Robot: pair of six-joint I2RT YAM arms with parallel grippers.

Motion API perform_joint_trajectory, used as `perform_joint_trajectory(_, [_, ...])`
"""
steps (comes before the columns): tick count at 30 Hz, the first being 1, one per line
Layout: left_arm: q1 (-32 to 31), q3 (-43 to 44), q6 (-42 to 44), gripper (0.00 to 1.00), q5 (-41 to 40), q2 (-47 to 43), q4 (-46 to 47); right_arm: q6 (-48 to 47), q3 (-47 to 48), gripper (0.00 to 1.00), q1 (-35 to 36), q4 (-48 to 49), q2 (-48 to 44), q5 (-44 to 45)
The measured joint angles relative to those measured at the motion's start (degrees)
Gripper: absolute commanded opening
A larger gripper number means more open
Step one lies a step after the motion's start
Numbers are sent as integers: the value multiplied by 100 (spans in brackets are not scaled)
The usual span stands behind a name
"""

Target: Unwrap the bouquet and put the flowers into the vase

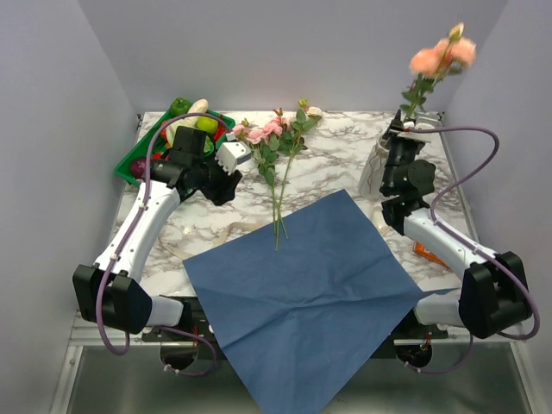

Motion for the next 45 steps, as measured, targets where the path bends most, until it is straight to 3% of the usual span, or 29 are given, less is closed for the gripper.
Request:
perform_joint_trajectory(6, [9, 0, -11, 58, 9, -96, 17, 413, -68, 89, 44, -885, -673, -295])
perform_joint_trajectory(8, [17, -7, -11, 58, 11, -170, 57, 643, -116, 92, 48, -1244, -938, -415])
perform_joint_trajectory(13, [50, -13, -17, 59, 9, -260, 114, 1093, -144, 91, 258, -2269, -1458, -522])
perform_joint_trajectory(23, [87, 55, -225, 66, 7, -170, 127, 2179, -144, 85, 1891, -4369, -1878, -520])
perform_joint_trajectory(32, [114, 267, -310, 67, -24, -52, 94, 2997, 343, 84, 2367, -5515, -173, -564])
perform_joint_trajectory(45, [162, 236, -308, 67, -74, -81, 103, 3628, 3991, 80, 2382, -7342, 3458, -669])
